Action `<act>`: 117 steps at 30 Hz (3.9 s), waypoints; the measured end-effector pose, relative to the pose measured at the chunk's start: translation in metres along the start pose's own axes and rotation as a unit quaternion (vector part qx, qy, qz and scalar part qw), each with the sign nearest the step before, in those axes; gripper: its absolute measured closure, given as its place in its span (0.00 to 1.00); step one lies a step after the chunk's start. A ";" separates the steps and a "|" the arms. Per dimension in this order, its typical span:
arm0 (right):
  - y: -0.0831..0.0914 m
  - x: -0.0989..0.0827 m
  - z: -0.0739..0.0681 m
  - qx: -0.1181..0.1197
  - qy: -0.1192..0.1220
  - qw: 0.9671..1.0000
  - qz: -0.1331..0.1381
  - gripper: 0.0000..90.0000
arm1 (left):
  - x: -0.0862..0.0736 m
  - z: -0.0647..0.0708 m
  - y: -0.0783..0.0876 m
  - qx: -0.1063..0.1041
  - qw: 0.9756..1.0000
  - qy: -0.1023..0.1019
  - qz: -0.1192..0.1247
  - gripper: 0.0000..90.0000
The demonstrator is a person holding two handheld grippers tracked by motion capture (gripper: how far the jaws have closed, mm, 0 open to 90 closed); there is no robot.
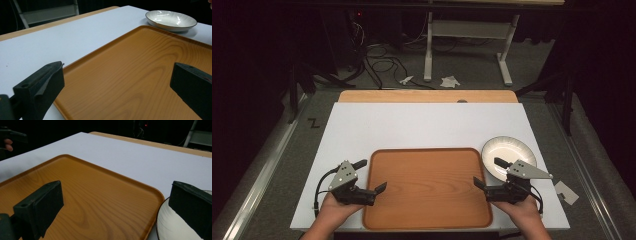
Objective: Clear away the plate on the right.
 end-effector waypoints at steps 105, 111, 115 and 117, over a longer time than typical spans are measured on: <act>0.090 -0.070 0.135 -0.186 -0.217 0.958 -0.024 0.15 | 0.005 0.005 -0.007 -0.034 0.999 -0.010 0.003 0.01; 0.089 -0.076 0.137 -0.176 -0.251 0.952 -0.026 0.20 | 0.006 0.008 -0.004 -0.034 0.999 -0.013 0.007 0.01; 0.089 -0.077 0.139 -0.177 -0.261 0.949 -0.022 0.21 | 0.007 0.009 -0.003 -0.033 0.999 -0.018 0.009 0.01; 0.089 -0.078 0.139 -0.177 -0.268 0.947 -0.020 0.23 | 0.007 0.009 -0.002 -0.032 0.999 -0.017 0.009 0.01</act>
Point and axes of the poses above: each handheld gripper's, and its own axes: y roughly backward along the jaws, x roughly out of its top, z roughly to its right, the point moved 10 cm from there along -y, roughly forward along the jaws, and after that the axes turned 6 degrees about x, right-handed, at the moved point
